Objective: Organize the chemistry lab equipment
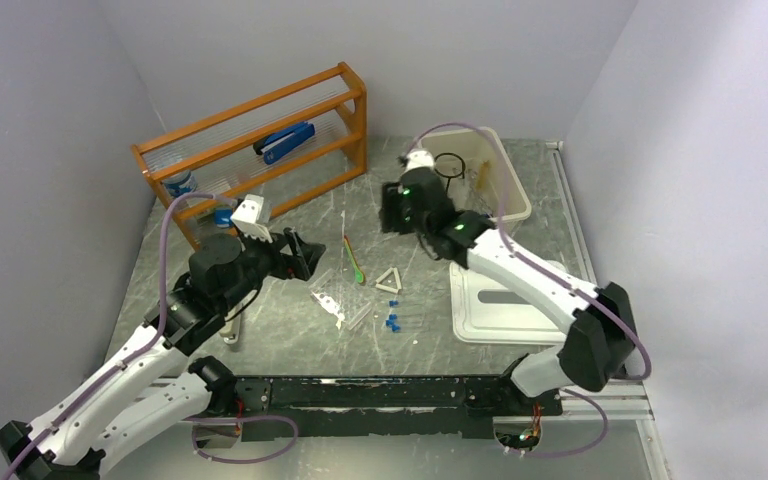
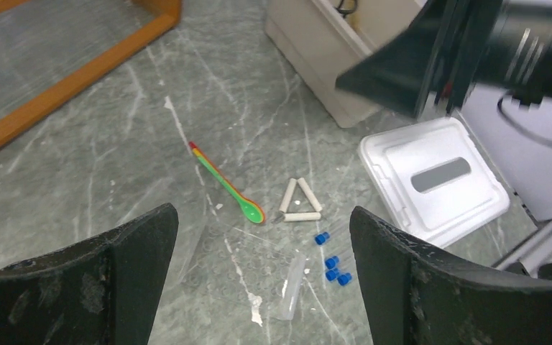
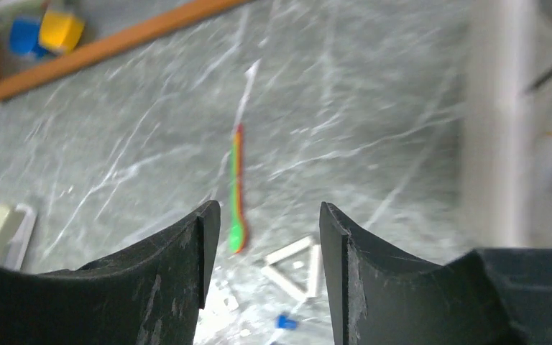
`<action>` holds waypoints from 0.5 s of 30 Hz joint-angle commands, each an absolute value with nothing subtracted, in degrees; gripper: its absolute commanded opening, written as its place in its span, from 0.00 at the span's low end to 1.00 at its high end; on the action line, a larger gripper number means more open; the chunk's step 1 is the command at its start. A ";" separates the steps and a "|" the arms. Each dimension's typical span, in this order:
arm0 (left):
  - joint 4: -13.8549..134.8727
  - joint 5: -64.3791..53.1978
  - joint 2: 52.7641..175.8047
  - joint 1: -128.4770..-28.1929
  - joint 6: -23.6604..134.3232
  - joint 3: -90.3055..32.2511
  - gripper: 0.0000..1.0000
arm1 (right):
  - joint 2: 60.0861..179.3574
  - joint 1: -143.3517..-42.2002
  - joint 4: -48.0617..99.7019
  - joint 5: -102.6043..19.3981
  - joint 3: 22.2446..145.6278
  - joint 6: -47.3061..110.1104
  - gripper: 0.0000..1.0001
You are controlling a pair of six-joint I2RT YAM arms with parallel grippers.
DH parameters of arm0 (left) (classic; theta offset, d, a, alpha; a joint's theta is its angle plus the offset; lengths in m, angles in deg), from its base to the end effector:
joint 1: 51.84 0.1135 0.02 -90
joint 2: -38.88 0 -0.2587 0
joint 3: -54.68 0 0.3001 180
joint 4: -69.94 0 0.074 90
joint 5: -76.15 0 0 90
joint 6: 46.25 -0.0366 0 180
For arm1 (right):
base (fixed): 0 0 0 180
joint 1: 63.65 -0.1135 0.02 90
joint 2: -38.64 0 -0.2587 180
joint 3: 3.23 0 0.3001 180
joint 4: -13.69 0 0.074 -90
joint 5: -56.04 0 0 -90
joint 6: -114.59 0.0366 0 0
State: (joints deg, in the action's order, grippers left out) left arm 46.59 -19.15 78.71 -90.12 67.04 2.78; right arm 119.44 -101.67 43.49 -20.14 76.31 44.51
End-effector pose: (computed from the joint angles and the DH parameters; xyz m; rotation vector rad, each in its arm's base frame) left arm 0.1772 -0.1356 0.3204 0.1688 1.8120 -0.6911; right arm 0.2988 0.2225 0.3058 -0.1892 2.1069 0.3539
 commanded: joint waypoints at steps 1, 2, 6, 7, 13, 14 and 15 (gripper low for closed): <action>42.32 -26.44 77.94 -89.75 68.17 0.39 0.93 | 126.36 -110.37 41.31 -19.09 75.25 49.96 0.57; 41.94 -26.81 77.76 -89.76 68.26 0.16 0.93 | 128.73 -112.09 41.45 -18.43 76.01 50.59 0.57; 40.82 -27.69 76.67 -89.75 68.16 -0.53 0.94 | 138.20 -116.66 41.31 -16.79 79.21 52.65 0.57; 40.26 -28.23 76.45 -89.78 68.11 -0.87 0.94 | 140.43 -117.25 41.50 -16.31 80.06 53.28 0.57; 38.43 -31.14 75.17 -89.71 68.34 -1.50 0.94 | 146.03 -117.66 42.91 -11.20 81.86 54.67 0.57; 38.50 -31.23 75.04 -89.74 68.36 -1.51 0.94 | 146.61 -117.64 42.85 -11.08 81.72 54.59 0.57; 38.60 -31.19 75.07 -89.74 68.32 -1.51 0.94 | 147.10 -117.69 42.27 -11.32 81.55 54.11 0.57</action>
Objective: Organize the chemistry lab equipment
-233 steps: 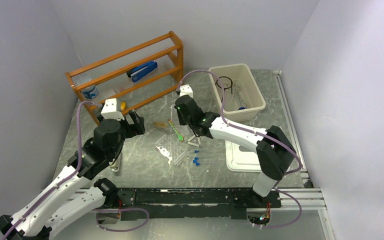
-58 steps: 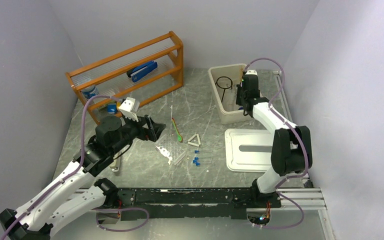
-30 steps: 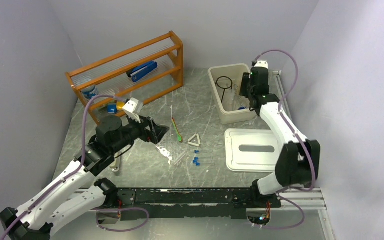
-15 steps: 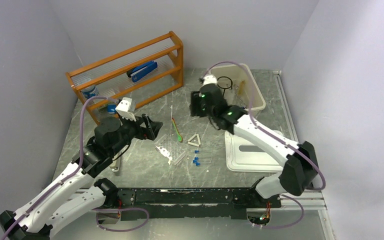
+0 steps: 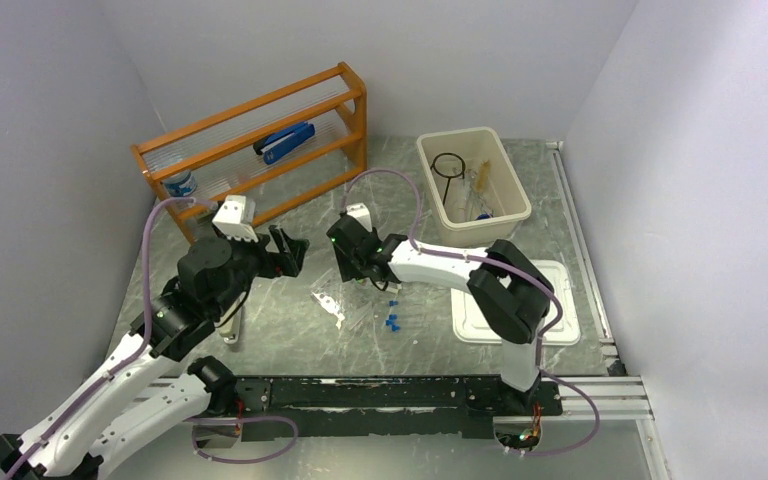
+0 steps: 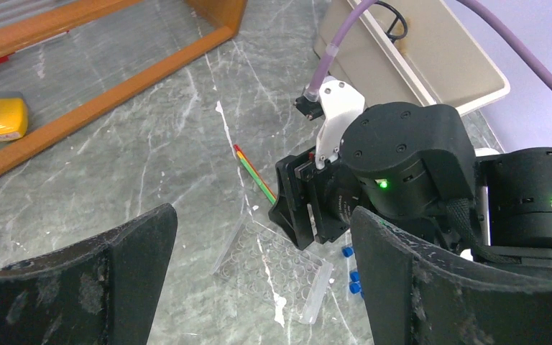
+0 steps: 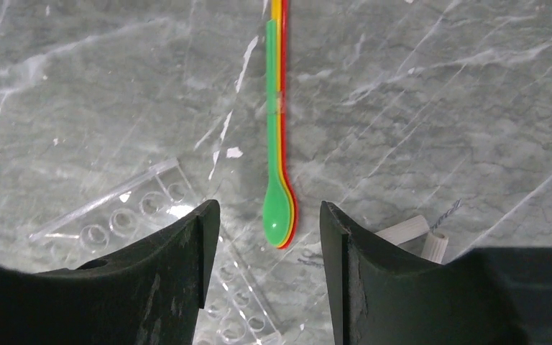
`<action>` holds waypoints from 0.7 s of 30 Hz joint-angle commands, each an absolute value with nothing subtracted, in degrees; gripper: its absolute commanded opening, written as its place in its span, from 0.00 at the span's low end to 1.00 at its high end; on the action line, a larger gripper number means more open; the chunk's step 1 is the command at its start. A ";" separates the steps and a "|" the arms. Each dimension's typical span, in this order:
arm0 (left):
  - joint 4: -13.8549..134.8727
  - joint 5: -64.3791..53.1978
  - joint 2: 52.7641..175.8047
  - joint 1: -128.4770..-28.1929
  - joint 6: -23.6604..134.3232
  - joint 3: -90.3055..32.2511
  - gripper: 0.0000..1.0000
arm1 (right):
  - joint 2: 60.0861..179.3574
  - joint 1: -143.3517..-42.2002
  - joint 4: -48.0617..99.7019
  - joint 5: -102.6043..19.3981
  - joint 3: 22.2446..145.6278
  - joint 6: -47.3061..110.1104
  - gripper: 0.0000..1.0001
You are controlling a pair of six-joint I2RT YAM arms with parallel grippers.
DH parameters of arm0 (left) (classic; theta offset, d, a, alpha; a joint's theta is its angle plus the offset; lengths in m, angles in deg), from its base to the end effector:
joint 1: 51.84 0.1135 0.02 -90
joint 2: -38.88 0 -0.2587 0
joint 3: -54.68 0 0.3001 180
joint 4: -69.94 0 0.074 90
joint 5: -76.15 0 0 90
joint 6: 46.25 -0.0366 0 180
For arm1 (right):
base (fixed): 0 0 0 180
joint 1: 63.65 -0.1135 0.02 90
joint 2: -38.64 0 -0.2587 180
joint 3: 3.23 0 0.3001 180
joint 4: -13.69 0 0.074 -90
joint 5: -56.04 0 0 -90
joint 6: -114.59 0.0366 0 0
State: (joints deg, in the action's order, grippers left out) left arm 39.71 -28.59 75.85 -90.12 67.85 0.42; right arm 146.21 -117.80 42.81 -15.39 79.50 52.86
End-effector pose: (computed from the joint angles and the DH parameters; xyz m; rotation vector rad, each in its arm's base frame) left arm 0.1678 -0.1206 0.3338 0.0385 1.8223 -0.5471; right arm 0.2638 0.3453 0.1462 -0.4223 2.4206 0.2241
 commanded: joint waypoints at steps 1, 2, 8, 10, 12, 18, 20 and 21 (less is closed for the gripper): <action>38.63 -31.32 75.03 -89.72 68.34 -1.44 0.94 | 147.70 -117.66 42.32 -11.44 81.71 53.81 0.56; 38.51 -31.47 75.05 -89.72 68.36 -1.42 0.94 | 148.31 -117.70 42.31 -11.60 81.96 53.51 0.55; 38.21 -32.04 76.34 -89.77 67.78 -1.87 0.94 | 153.04 -117.61 42.61 -12.20 85.47 52.06 0.43; 37.68 -32.78 76.93 -89.76 67.59 -2.26 0.94 | 153.62 -117.53 41.63 -11.93 85.98 51.30 0.42; 36.70 -33.53 77.23 -89.72 67.73 -2.51 0.93 | 153.81 -117.38 40.91 -10.94 86.12 50.84 0.42; 37.29 -34.00 76.43 -89.72 67.44 -2.19 0.94 | 155.61 -115.95 41.09 -12.48 86.88 50.31 0.41; 36.99 -34.48 76.51 -89.72 66.85 -2.73 0.94 | 156.61 -115.51 41.26 -13.95 86.99 49.60 0.35; 37.04 -34.55 76.62 -89.72 66.12 -3.20 0.93 | 157.04 -115.02 41.60 -14.56 87.12 49.36 0.32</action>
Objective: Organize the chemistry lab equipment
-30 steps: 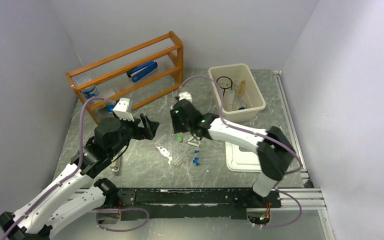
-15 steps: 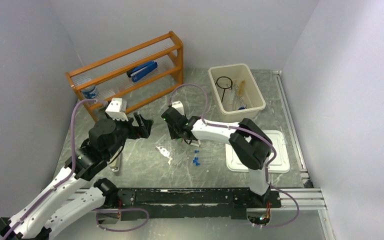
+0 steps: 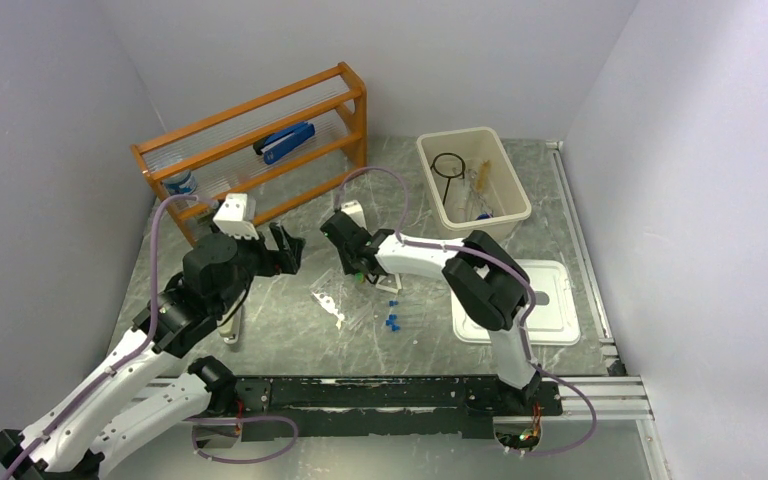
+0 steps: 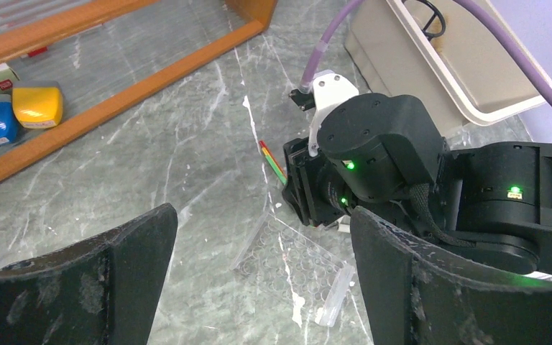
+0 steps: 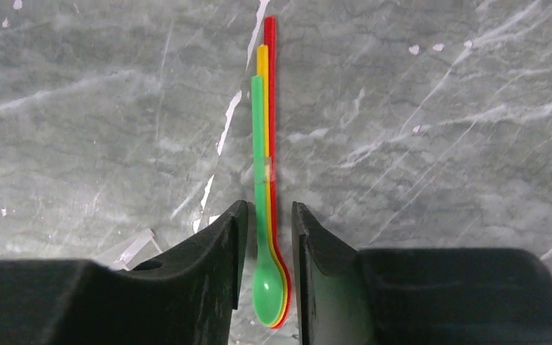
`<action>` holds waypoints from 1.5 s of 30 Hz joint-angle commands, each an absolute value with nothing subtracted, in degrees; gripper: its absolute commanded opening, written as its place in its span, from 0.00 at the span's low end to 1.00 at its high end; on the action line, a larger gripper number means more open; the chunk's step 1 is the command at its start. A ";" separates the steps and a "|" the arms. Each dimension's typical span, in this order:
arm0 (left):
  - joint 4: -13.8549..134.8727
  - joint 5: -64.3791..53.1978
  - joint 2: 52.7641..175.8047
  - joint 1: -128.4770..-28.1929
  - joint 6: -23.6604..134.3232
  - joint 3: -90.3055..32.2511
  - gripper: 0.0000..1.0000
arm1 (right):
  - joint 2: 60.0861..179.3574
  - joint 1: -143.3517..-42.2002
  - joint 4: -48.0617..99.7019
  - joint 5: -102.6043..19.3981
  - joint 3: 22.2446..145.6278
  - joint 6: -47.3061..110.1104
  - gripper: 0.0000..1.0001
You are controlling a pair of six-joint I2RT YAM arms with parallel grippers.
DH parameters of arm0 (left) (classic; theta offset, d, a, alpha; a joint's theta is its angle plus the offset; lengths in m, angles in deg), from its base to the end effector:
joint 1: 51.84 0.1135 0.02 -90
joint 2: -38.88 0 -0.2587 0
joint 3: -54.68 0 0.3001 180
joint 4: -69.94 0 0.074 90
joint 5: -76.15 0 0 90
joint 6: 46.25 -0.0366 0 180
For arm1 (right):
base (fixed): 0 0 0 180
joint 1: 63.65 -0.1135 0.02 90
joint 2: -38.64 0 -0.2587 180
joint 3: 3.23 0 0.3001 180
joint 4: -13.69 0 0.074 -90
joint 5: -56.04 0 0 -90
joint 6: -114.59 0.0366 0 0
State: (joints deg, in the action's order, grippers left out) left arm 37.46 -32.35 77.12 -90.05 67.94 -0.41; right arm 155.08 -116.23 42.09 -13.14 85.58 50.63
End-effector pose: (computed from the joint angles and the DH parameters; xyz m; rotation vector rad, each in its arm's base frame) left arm 0.1712 -0.1200 0.3313 -0.0011 1.8546 -0.4669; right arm 0.2908 0.3586 0.1162 -0.4300 2.4241 0.1262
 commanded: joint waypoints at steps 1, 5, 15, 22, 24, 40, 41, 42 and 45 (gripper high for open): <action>37.08 -35.19 76.81 -89.76 65.19 -3.87 0.93 | 157.50 -114.76 41.09 -15.45 86.96 48.38 0.29; 35.53 -38.86 77.01 -89.72 66.15 -5.98 0.93 | 157.99 -113.65 41.05 -17.30 86.99 45.73 0.20; 35.64 -34.97 77.31 -89.71 65.67 -6.43 0.94 | 151.24 -113.40 37.61 -18.44 86.71 42.28 0.01; 36.95 -29.28 79.04 -89.69 66.96 -7.38 0.94 | 141.25 -111.66 39.01 -14.76 88.00 38.71 0.00; 36.58 -27.85 79.81 -89.72 67.33 -8.27 0.93 | 137.68 -110.14 38.96 -13.57 87.24 37.14 0.00; 43.63 -17.73 81.28 -89.70 64.37 -10.10 0.93 | 119.87 -82.97 32.58 -13.39 72.44 32.85 0.01; 43.90 -17.98 80.84 -89.71 63.84 -9.85 0.93 | 120.30 -81.62 31.85 -14.19 71.77 32.84 0.01; 44.20 -18.18 80.38 -89.72 63.28 -9.45 0.93 | 120.97 -79.89 31.18 -15.44 71.34 32.88 0.01; 45.38 -18.44 79.11 -89.69 61.34 -7.76 0.94 | 124.31 -77.05 30.57 -17.51 71.51 33.31 0.01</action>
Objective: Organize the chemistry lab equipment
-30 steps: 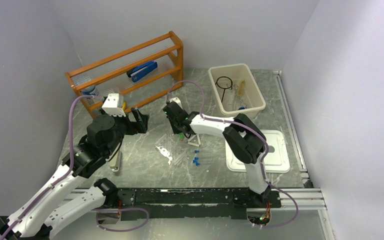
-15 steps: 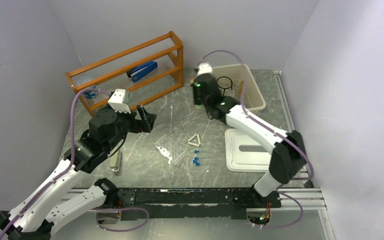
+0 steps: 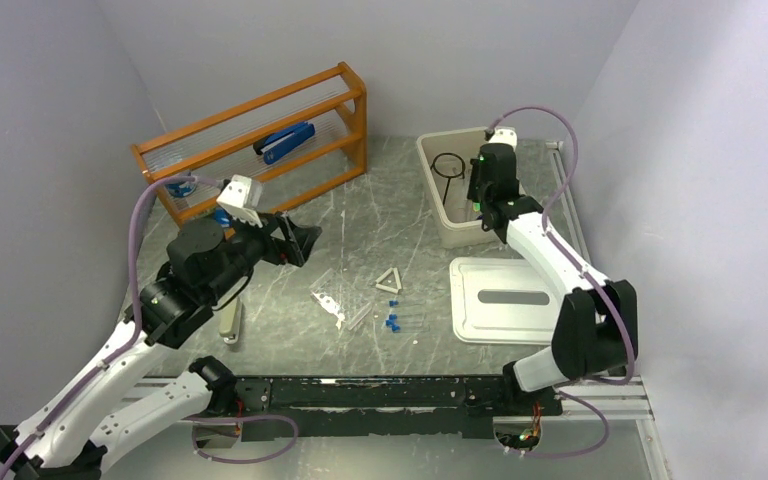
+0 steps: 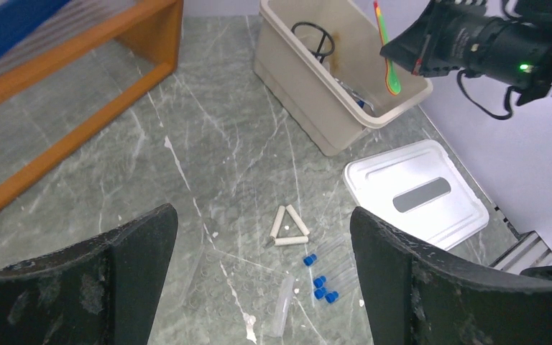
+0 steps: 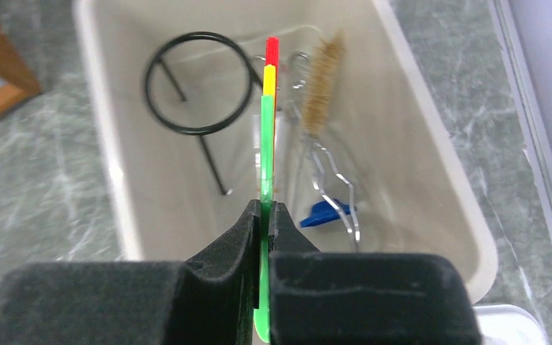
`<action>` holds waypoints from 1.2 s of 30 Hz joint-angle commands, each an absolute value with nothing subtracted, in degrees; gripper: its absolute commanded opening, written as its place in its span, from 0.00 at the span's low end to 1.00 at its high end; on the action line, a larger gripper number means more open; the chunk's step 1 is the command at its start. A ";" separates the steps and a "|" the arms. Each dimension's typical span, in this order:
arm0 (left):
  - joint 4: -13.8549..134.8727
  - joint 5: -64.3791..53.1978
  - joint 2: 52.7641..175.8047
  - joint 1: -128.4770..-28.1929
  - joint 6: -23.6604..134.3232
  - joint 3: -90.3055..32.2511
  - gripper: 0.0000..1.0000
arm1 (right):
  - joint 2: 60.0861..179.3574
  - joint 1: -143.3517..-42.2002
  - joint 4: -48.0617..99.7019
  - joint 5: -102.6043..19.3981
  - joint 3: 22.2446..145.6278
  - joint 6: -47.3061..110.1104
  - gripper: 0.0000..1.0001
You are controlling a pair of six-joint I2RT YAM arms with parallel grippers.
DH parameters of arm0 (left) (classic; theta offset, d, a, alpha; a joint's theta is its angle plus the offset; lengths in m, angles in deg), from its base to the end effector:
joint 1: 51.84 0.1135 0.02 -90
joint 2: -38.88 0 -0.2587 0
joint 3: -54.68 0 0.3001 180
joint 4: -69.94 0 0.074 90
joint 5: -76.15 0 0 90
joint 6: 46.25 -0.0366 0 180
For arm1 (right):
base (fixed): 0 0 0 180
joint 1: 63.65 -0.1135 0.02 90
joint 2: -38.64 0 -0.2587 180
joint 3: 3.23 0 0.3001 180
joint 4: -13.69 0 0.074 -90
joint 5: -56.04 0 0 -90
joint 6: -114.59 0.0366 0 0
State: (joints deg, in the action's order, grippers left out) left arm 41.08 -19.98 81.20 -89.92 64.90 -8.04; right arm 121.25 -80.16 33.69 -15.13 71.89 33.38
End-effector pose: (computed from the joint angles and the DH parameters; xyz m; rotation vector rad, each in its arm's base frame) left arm 0.1749 -0.1321 0.3760 0.1790 1.7554 -0.6690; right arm 0.3683 0.0968 0.2808 0.0666 2.0223 -0.0581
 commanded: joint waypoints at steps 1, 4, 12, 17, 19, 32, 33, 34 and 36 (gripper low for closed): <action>45.86 -18.15 78.84 -89.71 60.77 -7.15 0.94 | 125.54 -76.30 30.51 -17.83 71.76 33.54 0.02; 47.01 -17.27 78.48 -89.67 59.63 -5.55 0.94 | 129.22 -74.07 29.12 -19.10 72.02 33.74 0.02; 48.16 -15.81 80.21 -89.72 59.08 -4.32 0.93 | 137.27 -71.01 26.10 -21.61 74.68 29.56 0.04; 47.80 -16.38 80.57 -89.70 59.22 -4.04 0.93 | 140.02 -70.48 23.30 -24.41 75.54 25.63 0.08; 47.88 -16.10 80.59 -89.72 59.06 -3.95 0.93 | 140.49 -70.42 22.81 -25.28 75.84 25.07 0.11; 46.89 -17.05 79.17 -89.72 59.16 -3.69 0.94 | 132.21 -70.83 32.70 -25.59 79.39 33.80 0.45; 46.81 -17.01 79.27 -89.72 58.97 -3.64 0.94 | 131.03 -71.09 35.04 -26.36 80.08 34.87 0.45; 46.68 -16.98 79.33 -89.72 58.87 -3.62 0.94 | 130.15 -71.28 38.26 -27.11 81.47 36.27 0.45; 46.32 -17.29 79.46 -89.72 58.94 -3.68 0.93 | 128.03 -72.03 43.73 -28.83 83.68 38.57 0.46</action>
